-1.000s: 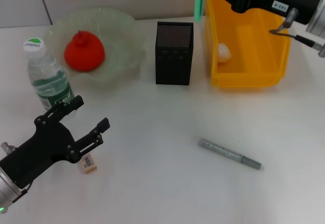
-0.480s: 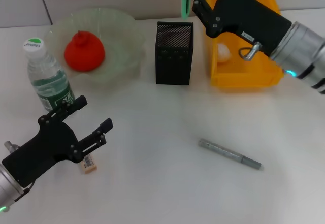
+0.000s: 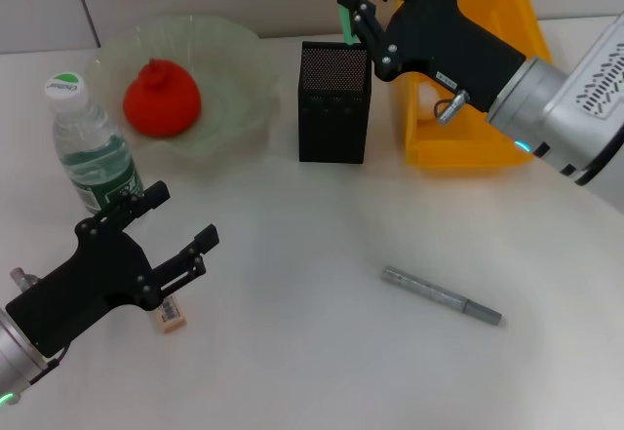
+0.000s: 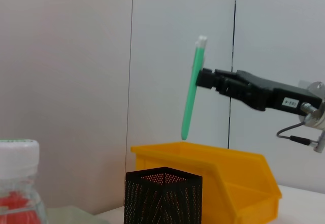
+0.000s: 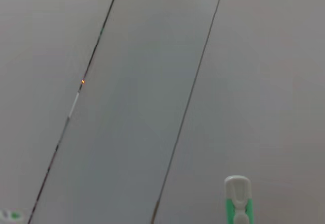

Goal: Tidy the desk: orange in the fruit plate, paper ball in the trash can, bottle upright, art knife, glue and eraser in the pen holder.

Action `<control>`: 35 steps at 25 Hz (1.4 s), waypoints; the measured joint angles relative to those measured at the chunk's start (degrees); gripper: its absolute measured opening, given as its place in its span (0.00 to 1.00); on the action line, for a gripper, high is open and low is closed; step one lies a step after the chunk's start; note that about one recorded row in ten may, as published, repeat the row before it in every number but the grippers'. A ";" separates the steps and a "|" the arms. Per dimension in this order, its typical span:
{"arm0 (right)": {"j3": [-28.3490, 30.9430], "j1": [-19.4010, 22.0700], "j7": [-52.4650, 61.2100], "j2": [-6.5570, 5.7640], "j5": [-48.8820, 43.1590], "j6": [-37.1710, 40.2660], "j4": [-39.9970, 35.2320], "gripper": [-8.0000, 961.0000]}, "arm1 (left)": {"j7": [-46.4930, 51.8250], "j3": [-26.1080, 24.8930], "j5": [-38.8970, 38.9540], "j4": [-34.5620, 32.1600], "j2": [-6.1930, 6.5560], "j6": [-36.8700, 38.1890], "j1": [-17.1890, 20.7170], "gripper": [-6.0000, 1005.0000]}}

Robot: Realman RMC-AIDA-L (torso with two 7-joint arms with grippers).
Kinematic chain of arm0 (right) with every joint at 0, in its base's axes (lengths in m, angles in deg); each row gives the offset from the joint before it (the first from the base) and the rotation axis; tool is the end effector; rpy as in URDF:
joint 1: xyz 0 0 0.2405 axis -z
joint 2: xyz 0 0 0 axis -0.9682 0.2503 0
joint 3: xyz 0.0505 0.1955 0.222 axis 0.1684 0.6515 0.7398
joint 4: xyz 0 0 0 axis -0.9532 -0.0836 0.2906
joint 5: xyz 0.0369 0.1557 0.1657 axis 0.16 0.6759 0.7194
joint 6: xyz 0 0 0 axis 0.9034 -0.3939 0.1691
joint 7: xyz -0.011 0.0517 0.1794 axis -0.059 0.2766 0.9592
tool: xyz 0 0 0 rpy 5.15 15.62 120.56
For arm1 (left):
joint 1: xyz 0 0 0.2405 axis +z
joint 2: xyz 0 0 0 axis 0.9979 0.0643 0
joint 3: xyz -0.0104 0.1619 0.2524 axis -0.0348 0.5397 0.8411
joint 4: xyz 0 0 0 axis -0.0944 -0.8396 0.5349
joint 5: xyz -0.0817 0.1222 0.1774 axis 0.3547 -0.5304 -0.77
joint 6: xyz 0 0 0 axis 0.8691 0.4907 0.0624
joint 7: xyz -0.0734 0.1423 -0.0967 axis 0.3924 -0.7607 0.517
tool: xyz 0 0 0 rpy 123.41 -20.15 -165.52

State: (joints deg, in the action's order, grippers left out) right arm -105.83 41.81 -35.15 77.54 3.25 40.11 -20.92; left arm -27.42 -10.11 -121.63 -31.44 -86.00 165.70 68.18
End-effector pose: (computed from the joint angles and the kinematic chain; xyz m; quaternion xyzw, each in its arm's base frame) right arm 0.2224 0.4430 -0.0774 -0.8310 -0.0213 0.3608 0.4229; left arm -0.3289 0.3087 -0.1022 -0.8703 -0.1471 -0.3610 0.3010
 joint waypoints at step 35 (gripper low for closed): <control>-0.59 -4.21 6.69 0.06 0.51 -10.08 5.24 0.25 | 0.84 0.80 0.01 0.00 0.00 0.47 -0.50 0.80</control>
State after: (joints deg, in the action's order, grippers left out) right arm -106.42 37.60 -28.47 77.60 3.77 30.03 -15.68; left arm -26.58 -9.32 -121.63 -31.44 -86.00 166.17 67.68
